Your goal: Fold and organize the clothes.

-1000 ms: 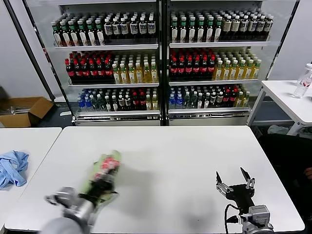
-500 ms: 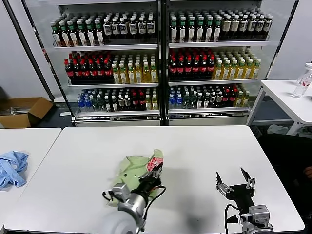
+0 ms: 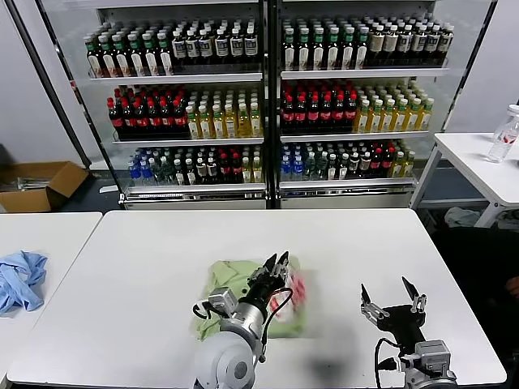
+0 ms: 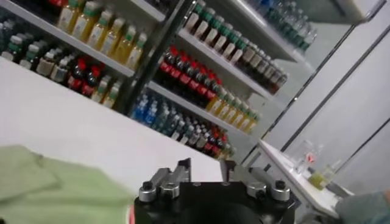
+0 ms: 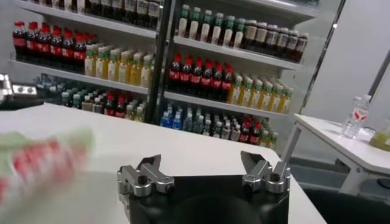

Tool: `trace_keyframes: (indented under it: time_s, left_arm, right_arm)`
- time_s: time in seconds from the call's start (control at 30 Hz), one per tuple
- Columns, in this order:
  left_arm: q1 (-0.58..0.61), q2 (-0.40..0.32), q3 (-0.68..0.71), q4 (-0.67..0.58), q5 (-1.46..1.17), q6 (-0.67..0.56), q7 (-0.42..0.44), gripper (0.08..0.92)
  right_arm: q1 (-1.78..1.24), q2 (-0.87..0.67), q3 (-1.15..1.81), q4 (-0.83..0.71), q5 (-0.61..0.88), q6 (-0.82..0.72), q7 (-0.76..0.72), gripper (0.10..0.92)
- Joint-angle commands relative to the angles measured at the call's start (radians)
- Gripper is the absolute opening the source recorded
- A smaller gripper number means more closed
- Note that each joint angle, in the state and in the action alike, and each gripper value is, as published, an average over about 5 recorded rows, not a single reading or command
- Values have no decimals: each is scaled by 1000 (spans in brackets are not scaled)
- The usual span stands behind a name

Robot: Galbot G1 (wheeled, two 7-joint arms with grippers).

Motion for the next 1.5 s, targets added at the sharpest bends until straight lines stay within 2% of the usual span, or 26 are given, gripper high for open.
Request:
trace_keyframes:
  time_s: [0.03,0.13,0.27,0.37,0.53,0.97,1.17,1.27,1.5]
  left_arm:
    - [7,126,-44,-124,131,-104,164,400]
    - [28,238,-189,-137,263,-163,241,487]
    - [62,334,-377,-107,350,-194,270,600]
    - [109,363,-426,-124,379,-198,272,686]
    - [168,350,-405,-143,427,-215,258,805]
    - [158,299,-334,-112,429,-209,254,823]
    - [166,319,-339,-109,416,-195,249,823]
    - [162,329,-344,-110,396,-186,247,823]
    - [151,348,-319,-139,303,-131,236,823]
  right_arm:
    - [51,-12,-9,-16,58,-23,-2,822]
    - [116,-4,-69,-47,148,-63,9,823]
    - [243,29,-236,-130,252,-123,37,823]
    - [343,60,-335,-232,274,-145,47,822]
    - [428,97,-405,-352,289,-151,63,823]
    - [468,130,-435,-471,297,-151,48,823]
    - [459,125,-433,-452,331,-150,50,818]
    - [453,122,-428,-446,356,-151,52,772]
    - [439,128,-428,-442,359,-145,45,576]
